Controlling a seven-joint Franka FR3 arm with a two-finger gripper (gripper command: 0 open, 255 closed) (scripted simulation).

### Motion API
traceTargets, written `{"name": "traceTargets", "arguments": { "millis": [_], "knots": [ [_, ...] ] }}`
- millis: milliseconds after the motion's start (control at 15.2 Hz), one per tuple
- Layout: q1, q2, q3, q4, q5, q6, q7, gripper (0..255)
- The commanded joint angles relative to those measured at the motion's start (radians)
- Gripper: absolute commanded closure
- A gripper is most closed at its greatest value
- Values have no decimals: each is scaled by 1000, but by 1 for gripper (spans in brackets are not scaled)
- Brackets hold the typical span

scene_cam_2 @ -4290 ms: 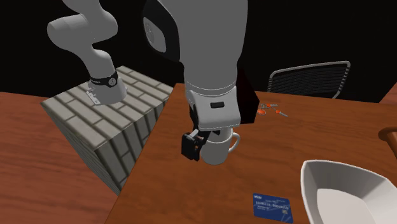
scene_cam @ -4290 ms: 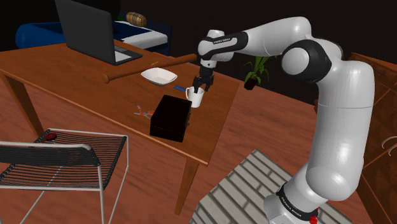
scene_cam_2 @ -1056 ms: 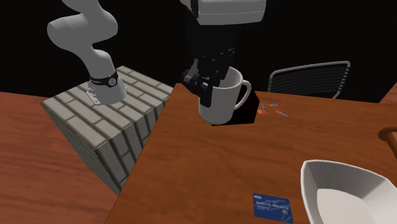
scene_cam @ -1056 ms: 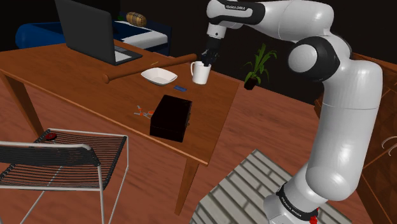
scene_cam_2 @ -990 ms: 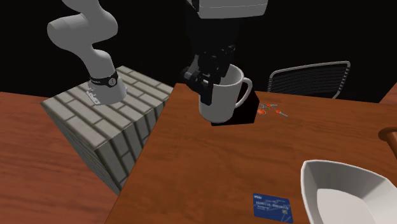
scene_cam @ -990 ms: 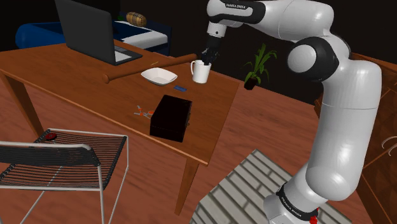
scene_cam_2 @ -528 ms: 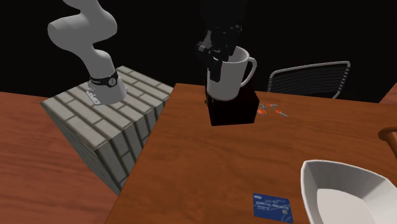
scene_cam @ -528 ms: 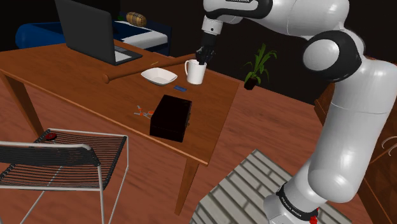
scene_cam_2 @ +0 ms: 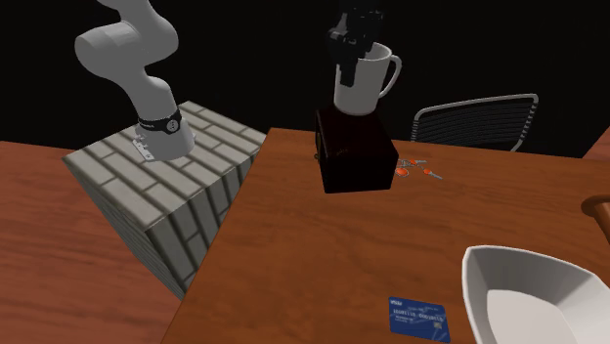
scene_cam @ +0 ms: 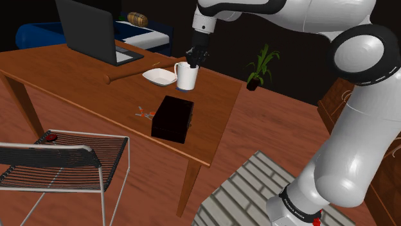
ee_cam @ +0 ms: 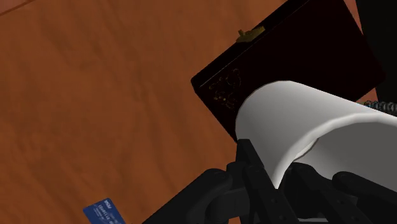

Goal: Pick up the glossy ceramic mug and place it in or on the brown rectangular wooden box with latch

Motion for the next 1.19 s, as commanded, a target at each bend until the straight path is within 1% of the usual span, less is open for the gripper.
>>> {"name": "traceTargets", "arguments": {
  "millis": [0, 198, 1122],
  "knots": [
    [26, -21, 16, -23, -2, 5, 44, 255],
    [65, -44, 44, -44, -4, 8, 110, 255],
    [67, -37, 44, -223, -1, 194, 98, 255]
  ]
}}
